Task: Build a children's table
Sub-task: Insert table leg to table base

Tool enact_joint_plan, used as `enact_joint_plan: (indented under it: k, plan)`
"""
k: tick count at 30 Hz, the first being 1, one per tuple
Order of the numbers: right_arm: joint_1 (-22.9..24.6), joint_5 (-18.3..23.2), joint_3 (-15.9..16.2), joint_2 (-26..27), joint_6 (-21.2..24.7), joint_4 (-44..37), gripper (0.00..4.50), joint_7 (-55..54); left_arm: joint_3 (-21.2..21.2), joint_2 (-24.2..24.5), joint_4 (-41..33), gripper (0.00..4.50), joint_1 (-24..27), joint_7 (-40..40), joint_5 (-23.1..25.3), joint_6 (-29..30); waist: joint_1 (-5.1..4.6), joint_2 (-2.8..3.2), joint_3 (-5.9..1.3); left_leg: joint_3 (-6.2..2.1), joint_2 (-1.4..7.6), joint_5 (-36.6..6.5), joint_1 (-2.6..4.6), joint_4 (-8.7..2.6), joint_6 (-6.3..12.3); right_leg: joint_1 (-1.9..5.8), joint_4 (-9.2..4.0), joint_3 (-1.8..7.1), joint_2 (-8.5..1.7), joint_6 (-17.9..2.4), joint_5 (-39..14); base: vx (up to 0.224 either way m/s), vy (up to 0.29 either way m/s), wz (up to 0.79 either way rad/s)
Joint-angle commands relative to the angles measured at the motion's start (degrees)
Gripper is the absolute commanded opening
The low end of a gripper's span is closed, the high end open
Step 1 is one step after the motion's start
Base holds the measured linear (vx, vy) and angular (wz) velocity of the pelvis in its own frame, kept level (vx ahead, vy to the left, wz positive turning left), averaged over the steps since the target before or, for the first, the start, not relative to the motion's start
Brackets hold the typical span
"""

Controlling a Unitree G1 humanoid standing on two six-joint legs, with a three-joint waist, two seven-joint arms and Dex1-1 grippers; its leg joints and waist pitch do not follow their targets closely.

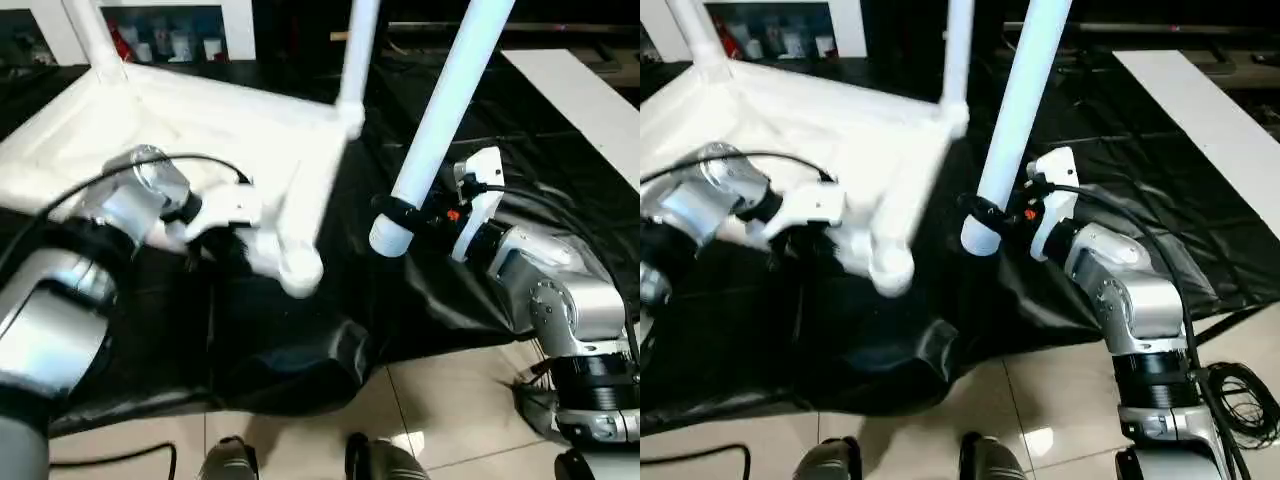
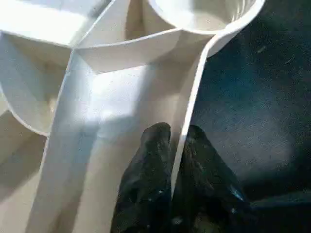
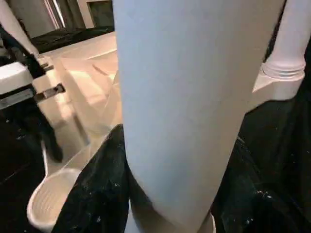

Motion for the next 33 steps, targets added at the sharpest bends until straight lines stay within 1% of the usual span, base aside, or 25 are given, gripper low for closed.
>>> enact_joint_plan:
  k: [1,2,4,5,6,8,9,10,12,13,14,16,17,19,20,21,23,24,25,27,28,30,31,32,33]
  plan:
    - [-0.98,-0.14,-0.49,-0.67,-0.67,0.20,1.85,0.14,1.00,0.31,-5.41,0.24,1.90,-1.02,-2.64,5.72,0.13,0.80,-5.62,0.64,0.09,-10.50,1.30,-3.79,-0.42,5.28,-2.64,1.47,-3.06,-15.74,-8.53,0.000,0.000,0.00]
    - [-0.98,-0.14,-0.49,-0.67,-0.67,0.20,1.85,0.14,1.00,0.31,-5.41,0.19,1.90,-1.02,-2.64,5.72,0.14,0.84,-5.53,0.64,0.04,-10.36,1.25,-3.78,-0.31,5.11,-2.83,1.47,-2.97,-15.55,-8.84,0.000,0.000,0.00]
    - [-1.30,-0.17,-0.36,-0.33,-0.81,0.64,1.85,0.04,2.76,0.28,-13.97,0.04,5.66,2.12,-4.64,13.82,-0.08,0.69,-5.60,0.71,0.12,-10.13,1.24,-3.73,-0.41,5.13,-2.60,1.46,-2.94,-15.41,-8.84,0.000,0.000,0.00]
    - [-1.30,-0.17,-0.36,-0.33,-0.81,0.64,1.85,0.04,2.76,0.28,-13.97,0.02,5.66,2.12,-4.64,13.82,-0.15,0.71,-5.53,0.75,-0.01,-10.04,1.17,-3.70,-0.14,5.02,-2.95,1.45,-2.86,-15.14,-9.53,0.000,0.000,0.00]
    - [-1.48,-0.15,-0.31,-0.13,-0.85,0.91,1.85,-0.01,3.65,-0.15,-16.57,0.01,7.13,4.31,-4.60,16.67,-0.23,0.48,-5.57,0.79,-0.11,-9.89,1.06,-3.67,-0.05,5.13,-2.92,1.43,-2.81,-14.90,-9.76,0.000,0.000,0.00]
    - [-1.73,-0.02,-0.27,0.35,-0.76,1.26,1.85,-0.23,5.51,-1.46,-19.12,0.00,9.57,9.49,-3.25,20.11,-0.48,0.52,-5.52,0.69,-0.10,-9.93,0.92,-3.73,-0.15,5.21,-2.95,1.37,-2.80,-14.34,-10.89,0.000,0.000,0.00]
    - [-1.73,-0.02,-0.27,0.35,-0.76,1.26,1.85,-0.23,5.51,-1.46,-19.12,0.00,9.57,9.49,-3.25,20.11,-0.64,0.40,-5.50,0.69,-0.16,-9.86,0.88,-3.67,-0.06,5.17,-3.12,1.34,-2.76,-13.92,-11.70,0.000,0.000,0.00]
    - [-1.87,0.10,-0.26,0.67,-0.66,1.46,1.85,-0.39,6.73,-2.38,-19.27,0.00,10.75,12.95,-2.19,21.40,-0.89,0.37,-5.48,0.70,-0.23,-9.97,0.82,-3.70,0.09,5.13,-3.29,1.31,-2.68,-13.30,-12.80,0.000,0.000,0.00]
    - [-2.15,0.23,-0.21,0.99,-0.64,1.91,1.85,-0.51,8.26,-2.91,-22.80,0.00,13.30,16.16,-1.05,25.00,-1.18,0.27,-5.40,0.57,-0.37,-10.21,0.64,-3.71,0.15,5.16,-3.53,1.24,-2.69,-12.36,-14.58,0.000,0.000,0.00]
    - [-2.15,0.23,-0.21,0.99,-0.64,1.91,1.85,-0.51,8.26,-2.91,-22.80,0.00,13.30,16.16,-1.05,25.00,-1.50,0.02,-5.43,0.50,-0.37,-9.65,0.46,-3.76,0.16,5.33,-3.51,1.24,-2.74,-11.92,-15.04,0.000,0.000,0.00]
    - [-2.15,0.23,-0.21,0.99,-0.64,1.91,1.85,-0.51,8.26,-2.91,-22.80,0.00,13.30,16.16,-1.05,25.00,-1.51,0.09,-5.40,0.57,-0.46,-9.64,0.59,-3.74,0.29,5.12,-3.70,1.22,-2.67,-11.59,-15.78,0.000,0.000,0.00]
    - [-2.55,0.23,-0.09,1.21,-0.68,2.50,1.85,-0.55,8.65,-2.63,-26.23,0.00,15.72,19.43,0.80,27.78,-2.00,0.15,-5.41,0.55,-0.35,-9.25,0.58,-3.77,0.50,5.06,-3.68,1.27,-2.63,-11.29,-15.84,0.000,0.000,0.00]
    - [-2.60,0.26,-0.08,1.29,-0.64,2.55,1.85,-0.58,8.73,-2.59,-26.58,0.00,16.24,20.41,1.12,27.76,-2.14,0.06,-5.30,0.66,-0.40,-9.35,0.64,-3.74,0.87,4.81,-3.88,1.28,-2.46,-11.14,-16.08,0.000,0.000,0.00]
    - [-2.78,0.37,-0.04,1.60,-0.49,2.71,1.85,-0.75,9.20,-2.59,-27.68,0.00,18.28,24.32,2.14,27.48,-2.19,0.10,-5.19,0.62,-0.38,-10.16,0.66,-3.82,0.88,4.73,-3.99,1.23,-2.46,-10.82,-17.47,0.000,0.000,0.00]
    - [-2.78,0.37,-0.04,1.60,-0.49,2.71,1.85,-0.75,9.20,-2.59,-27.68,0.00,18.28,24.32,2.14,27.48,-2.27,0.10,-5.18,0.64,-0.42,-10.39,0.63,-3.80,0.91,4.73,-4.04,1.24,-2.46,-10.60,-17.99,0.000,0.000,0.00]
    - [-2.89,0.43,-0.03,1.88,-0.47,2.87,1.85,-0.86,9.44,-2.44,-28.43,0.00,19.73,25.90,1.80,24.92,-2.27,-0.11,-5.15,0.67,-0.41,-10.93,0.74,-3.82,0.98,4.58,-4.28,1.25,-2.46,-10.16,-19.36,0.000,0.000,0.00]
    - [-3.13,0.31,0.24,2.47,-0.86,3.45,1.85,-0.86,10.31,-2.10,-29.01,0.00,22.18,26.51,-0.28,17.34,-2.48,-0.21,-5.02,0.45,-0.44,-11.82,0.41,-4.04,0.70,4.74,-4.39,1.15,-2.58,-9.27,-21.21,0.000,0.000,0.00]
    - [-3.55,0.08,0.90,2.88,-1.50,4.25,1.85,-0.14,11.62,-2.39,-30.15,0.00,23.88,26.22,-1.97,14.80,-2.57,-0.22,-5.09,0.58,-0.38,-12.56,0.79,-4.01,0.56,4.41,-4.48,1.19,-2.49,-8.74,-22.22,0.000,0.000,0.00]
    - [-3.88,-0.08,1.38,3.01,-1.87,4.72,1.85,0.52,12.34,-2.76,-30.62,0.00,24.47,25.35,-3.23,14.81,-2.80,-0.50,-4.97,0.66,-0.39,-13.04,0.77,-4.04,0.71,4.28,-4.64,1.19,-2.43,-8.48,-23.11,0.000,0.000,0.00]
    - [-4.10,-0.12,1.57,3.13,-2.07,5.02,1.85,0.82,12.79,-3.02,-31.08,0.00,24.81,25.30,-3.58,15.39,-2.68,-0.13,-5.02,0.67,-0.25,-12.79,1.09,-4.06,0.87,4.02,-4.51,1.29,-2.44,-8.70,-22.50,0.000,0.000,0.00]
    - [-4.80,-0.16,2.00,3.47,-2.48,5.96,1.85,1.59,13.66,-3.63,-32.20,0.00,25.63,24.87,-4.48,15.72,-2.93,-0.57,-5.03,0.77,-0.22,-12.26,0.96,-4.01,1.16,4.09,-4.32,1.33,-2.34,-9.17,-21.03,0.000,0.000,0.00]
    - [-6.04,-0.54,3.25,3.94,-3.29,7.51,1.85,3.19,14.84,-4.61,-32.78,0.00,26.31,24.15,-6.11,17.81,-2.92,-0.43,-5.04,0.79,-0.19,-11.53,0.95,-4.00,1.49,4.09,-4.20,1.34,-2.49,-9.89,-20.01,0.000,0.000,0.00]
    - [-6.04,-0.54,3.25,3.94,-3.29,7.51,1.85,3.19,14.84,-4.61,-32.78,0.00,26.31,24.15,-6.11,17.81,-2.84,-0.32,-5.06,0.91,-0.12,-11.41,1.18,-3.95,1.80,3.91,-4.23,1.43,-2.45,-10.16,-19.45,0.000,0.000,0.00]
    - [-6.45,-0.68,3.65,4.13,-3.52,8.09,1.85,3.71,15.10,-4.86,-32.92,0.00,26.67,23.47,-7.16,17.39,-2.82,-0.33,-5.09,0.93,-0.14,-11.05,1.15,-3.97,1.96,3.99,-4.17,1.43,-2.40,-10.28,-18.86,0.000,0.000,0.00]
    - [-7.61,-1.29,4.80,4.68,-4.46,9.77,1.85,5.01,15.71,-5.46,-32.53,0.00,27.36,22.61,-9.01,16.60,-2.84,-0.71,-5.30,0.92,-0.22,-10.14,0.97,-3.88,2.29,4.22,-3.80,1.36,-2.49,-10.76,-17.64,0.000,0.000,0.00]
